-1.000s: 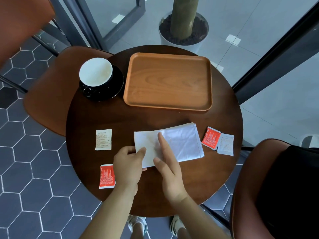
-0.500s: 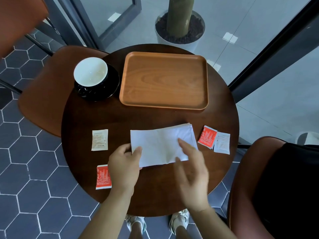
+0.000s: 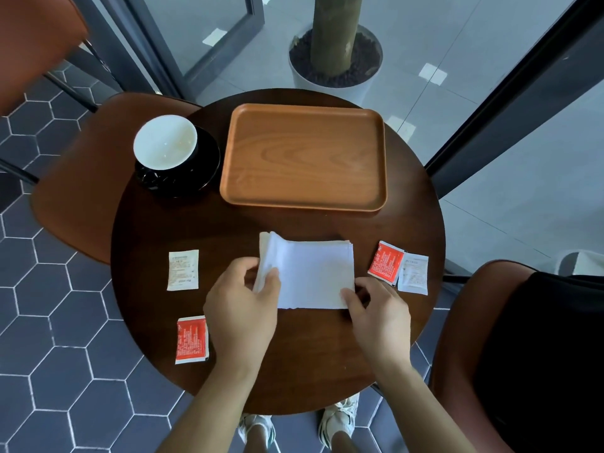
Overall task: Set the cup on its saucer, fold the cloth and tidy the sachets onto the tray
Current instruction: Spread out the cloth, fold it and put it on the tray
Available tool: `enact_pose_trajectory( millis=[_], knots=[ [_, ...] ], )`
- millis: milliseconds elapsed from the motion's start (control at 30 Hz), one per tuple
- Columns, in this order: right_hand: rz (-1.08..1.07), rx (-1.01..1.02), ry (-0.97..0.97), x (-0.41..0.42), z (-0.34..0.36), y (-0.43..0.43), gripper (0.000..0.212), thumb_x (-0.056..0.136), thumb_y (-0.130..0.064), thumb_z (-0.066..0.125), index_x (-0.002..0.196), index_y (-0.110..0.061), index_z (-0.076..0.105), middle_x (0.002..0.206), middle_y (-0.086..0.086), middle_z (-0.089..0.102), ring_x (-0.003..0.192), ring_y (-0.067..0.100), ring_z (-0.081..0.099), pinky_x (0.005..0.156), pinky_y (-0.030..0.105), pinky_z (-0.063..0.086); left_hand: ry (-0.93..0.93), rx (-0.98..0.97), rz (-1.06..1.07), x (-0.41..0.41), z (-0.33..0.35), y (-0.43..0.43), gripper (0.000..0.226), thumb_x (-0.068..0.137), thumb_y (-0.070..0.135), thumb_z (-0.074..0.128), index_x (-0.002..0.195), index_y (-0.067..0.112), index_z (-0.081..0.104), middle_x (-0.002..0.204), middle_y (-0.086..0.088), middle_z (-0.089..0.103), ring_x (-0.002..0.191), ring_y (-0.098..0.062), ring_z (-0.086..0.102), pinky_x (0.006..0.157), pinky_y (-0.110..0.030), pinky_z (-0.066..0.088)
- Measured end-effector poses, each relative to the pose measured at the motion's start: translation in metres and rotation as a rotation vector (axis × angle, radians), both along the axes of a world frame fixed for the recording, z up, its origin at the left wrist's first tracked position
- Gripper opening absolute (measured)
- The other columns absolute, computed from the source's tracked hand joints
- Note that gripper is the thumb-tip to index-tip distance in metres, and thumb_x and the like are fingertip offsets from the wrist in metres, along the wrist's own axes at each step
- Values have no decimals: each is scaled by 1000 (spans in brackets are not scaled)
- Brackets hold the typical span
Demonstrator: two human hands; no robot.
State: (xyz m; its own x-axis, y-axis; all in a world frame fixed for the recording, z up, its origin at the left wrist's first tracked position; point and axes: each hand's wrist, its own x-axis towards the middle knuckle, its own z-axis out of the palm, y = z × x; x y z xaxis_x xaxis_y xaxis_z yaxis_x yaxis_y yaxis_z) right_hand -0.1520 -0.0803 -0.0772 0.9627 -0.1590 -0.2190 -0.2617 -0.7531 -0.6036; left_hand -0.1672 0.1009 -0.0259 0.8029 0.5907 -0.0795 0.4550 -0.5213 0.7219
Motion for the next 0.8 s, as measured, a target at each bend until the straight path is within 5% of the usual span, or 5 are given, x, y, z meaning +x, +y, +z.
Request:
enact_pose_trajectory(
  millis=[133, 300, 500, 700, 800],
  knots=[
    [-66, 143, 89, 3, -1, -1, 15, 90, -31, 71, 100, -20, 72, 83, -8, 70, 62, 11, 67, 63, 33, 59, -42, 0, -92, 8, 10, -30, 22, 83, 21, 75, 105, 16, 73, 91, 4, 69, 75, -8, 63, 59, -26, 55],
    [-137, 332, 132, 6, 0, -7, 7, 93, -19, 68, 89, -24, 72, 63, -4, 71, 50, 6, 68, 49, 11, 50, -69, 74, -236, 15, 5, -65, 19, 80, 11, 77, 99, 11, 76, 89, -2, 70, 74, -18, 65, 62, -30, 54],
    [-124, 437, 174, 11, 4, -13, 16, 92, -9, 64, 91, -19, 76, 67, -4, 74, 53, 9, 70, 50, 16, 54, -18, 198, -399, 21, -18, -85, 22, 79, 10, 79, 101, 9, 77, 84, -8, 71, 77, -28, 68, 63, -37, 55],
    [-62, 430, 150, 13, 8, -17, 42, 94, -3, 52, 76, -37, 69, 67, -11, 73, 51, 8, 70, 47, 10, 48, -94, 265, -502, 11, -38, -88, 13, 89, 23, 70, 88, 9, 73, 78, -4, 68, 75, -24, 61, 64, -36, 53],
    [-111, 499, 170, 17, 9, -20, 33, 101, -23, 54, 72, -29, 69, 62, -7, 71, 50, 10, 69, 46, 16, 50, -162, 349, -629, -5, -50, -81, 21, 96, 23, 55, 99, 10, 72, 102, -2, 72, 103, -27, 63, 82, -42, 51]
  ],
)
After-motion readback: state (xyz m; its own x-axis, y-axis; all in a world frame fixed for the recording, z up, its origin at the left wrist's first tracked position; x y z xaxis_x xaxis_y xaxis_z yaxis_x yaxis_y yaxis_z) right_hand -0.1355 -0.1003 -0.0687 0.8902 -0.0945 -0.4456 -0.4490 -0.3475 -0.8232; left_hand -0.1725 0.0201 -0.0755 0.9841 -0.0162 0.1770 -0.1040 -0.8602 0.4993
